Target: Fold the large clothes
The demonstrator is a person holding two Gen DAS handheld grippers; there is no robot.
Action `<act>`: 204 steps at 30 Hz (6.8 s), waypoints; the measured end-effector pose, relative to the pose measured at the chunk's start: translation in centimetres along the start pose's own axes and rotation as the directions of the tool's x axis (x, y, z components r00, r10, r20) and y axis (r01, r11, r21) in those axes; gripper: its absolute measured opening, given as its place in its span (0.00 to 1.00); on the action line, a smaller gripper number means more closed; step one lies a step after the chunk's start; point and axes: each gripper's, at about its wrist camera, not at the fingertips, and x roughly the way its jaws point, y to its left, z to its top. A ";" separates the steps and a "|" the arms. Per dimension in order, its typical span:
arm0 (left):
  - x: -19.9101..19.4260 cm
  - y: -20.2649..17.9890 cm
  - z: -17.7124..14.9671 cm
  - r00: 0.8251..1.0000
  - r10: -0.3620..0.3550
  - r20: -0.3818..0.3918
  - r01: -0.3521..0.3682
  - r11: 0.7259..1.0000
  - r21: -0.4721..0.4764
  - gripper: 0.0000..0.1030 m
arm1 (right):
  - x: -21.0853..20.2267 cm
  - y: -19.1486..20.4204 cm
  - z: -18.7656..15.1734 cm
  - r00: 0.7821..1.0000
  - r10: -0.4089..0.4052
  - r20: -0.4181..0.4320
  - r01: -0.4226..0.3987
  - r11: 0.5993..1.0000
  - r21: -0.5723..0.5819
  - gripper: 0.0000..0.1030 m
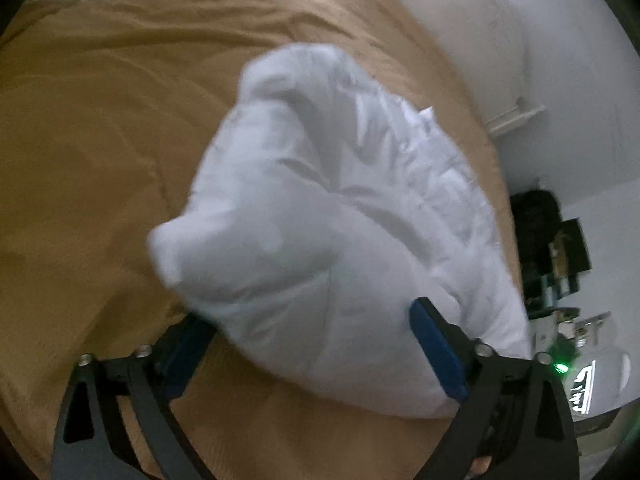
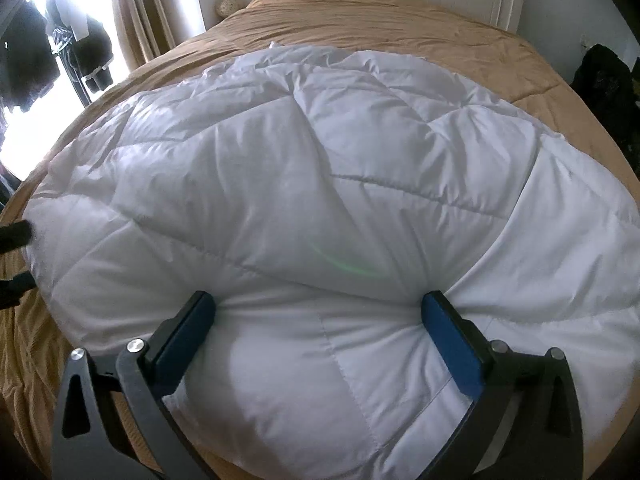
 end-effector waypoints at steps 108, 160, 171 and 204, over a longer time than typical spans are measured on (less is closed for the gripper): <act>1.8 1.6 1.8 0.992 -0.113 0.056 0.121 0.980 -0.158 0.99 | 3.1 -4.5 3.1 0.925 0.374 -0.069 -0.325 0.872 0.367 0.59; -2.9 -31.2 -10.2 0.991 0.051 0.121 -0.127 0.610 0.782 0.47 | -6.8 -12.8 -9.5 0.792 0.601 0.106 -0.556 0.639 0.531 0.04; 9.6 -35.4 -28.3 0.963 0.210 0.168 -0.187 0.075 0.979 0.64 | -21.9 -29.4 -14.0 0.948 0.213 0.237 -0.313 0.756 0.575 0.85; 2.2 -34.5 -1.1 0.969 -0.023 -0.247 0.195 0.687 0.700 0.79 | -4.8 -29.8 0.1 0.880 0.409 -0.243 -0.245 0.828 0.505 0.63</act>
